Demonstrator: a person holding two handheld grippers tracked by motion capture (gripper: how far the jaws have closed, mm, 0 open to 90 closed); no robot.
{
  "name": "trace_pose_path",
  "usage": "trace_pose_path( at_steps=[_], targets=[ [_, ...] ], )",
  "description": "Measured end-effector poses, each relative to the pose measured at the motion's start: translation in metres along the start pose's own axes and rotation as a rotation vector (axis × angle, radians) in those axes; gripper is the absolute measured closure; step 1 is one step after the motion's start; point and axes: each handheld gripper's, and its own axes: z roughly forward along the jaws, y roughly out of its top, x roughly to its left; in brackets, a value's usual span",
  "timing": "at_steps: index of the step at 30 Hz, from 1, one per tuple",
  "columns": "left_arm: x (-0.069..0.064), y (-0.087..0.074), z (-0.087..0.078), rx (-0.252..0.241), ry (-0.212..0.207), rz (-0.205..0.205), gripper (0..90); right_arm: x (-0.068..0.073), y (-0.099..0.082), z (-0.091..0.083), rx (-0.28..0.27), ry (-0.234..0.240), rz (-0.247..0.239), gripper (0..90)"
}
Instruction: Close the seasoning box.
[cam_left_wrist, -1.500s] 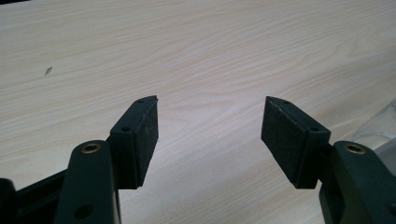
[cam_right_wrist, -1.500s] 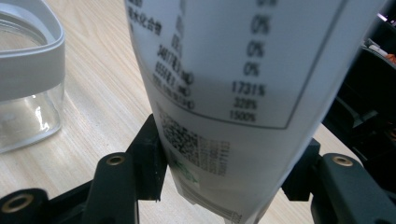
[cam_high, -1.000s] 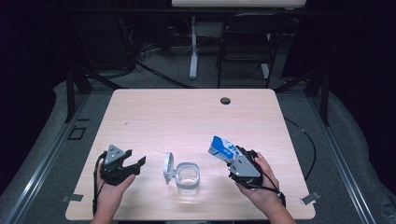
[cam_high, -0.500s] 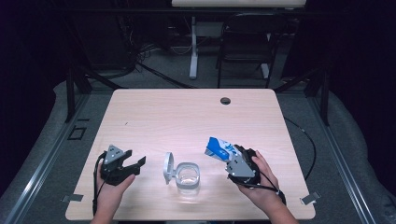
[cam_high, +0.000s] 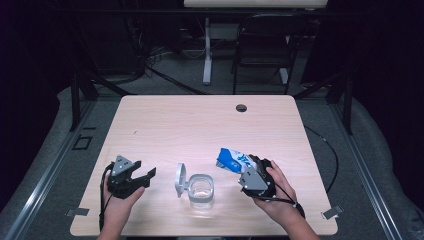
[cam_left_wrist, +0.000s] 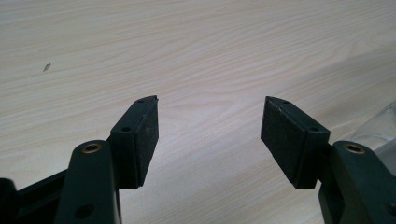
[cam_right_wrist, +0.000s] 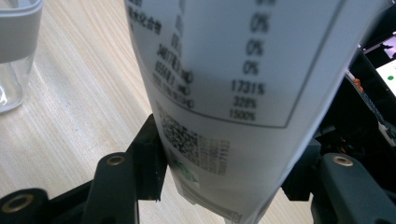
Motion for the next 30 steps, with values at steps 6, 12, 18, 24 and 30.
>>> trace_pose_path(
  at_steps=[6, 12, 18, 24, 30],
  targets=[
    [0.000, 0.000, 0.000, -0.004, 0.001, -0.002, 37.2, 0.002, 0.000, 0.002, 0.014, -0.006, -0.045, 44.3],
    [0.001, 0.000, -0.001, -0.005, 0.003, -0.004, 37.2, 0.005, 0.001, 0.004, 0.018, -0.004, -0.080, 44.3],
    [0.001, 0.000, -0.001, -0.003, 0.001, -0.003, 37.2, 0.008, 0.002, 0.005, 0.021, -0.007, -0.108, 44.3],
    [0.002, 0.000, -0.001, -0.006, 0.002, -0.001, 37.2, 0.010, 0.002, 0.006, 0.021, -0.007, -0.127, 44.4],
    [0.002, 0.000, -0.001, -0.004, 0.000, -0.001, 37.2, 0.014, 0.002, 0.007, 0.027, -0.025, -0.185, 44.4]
  ],
)
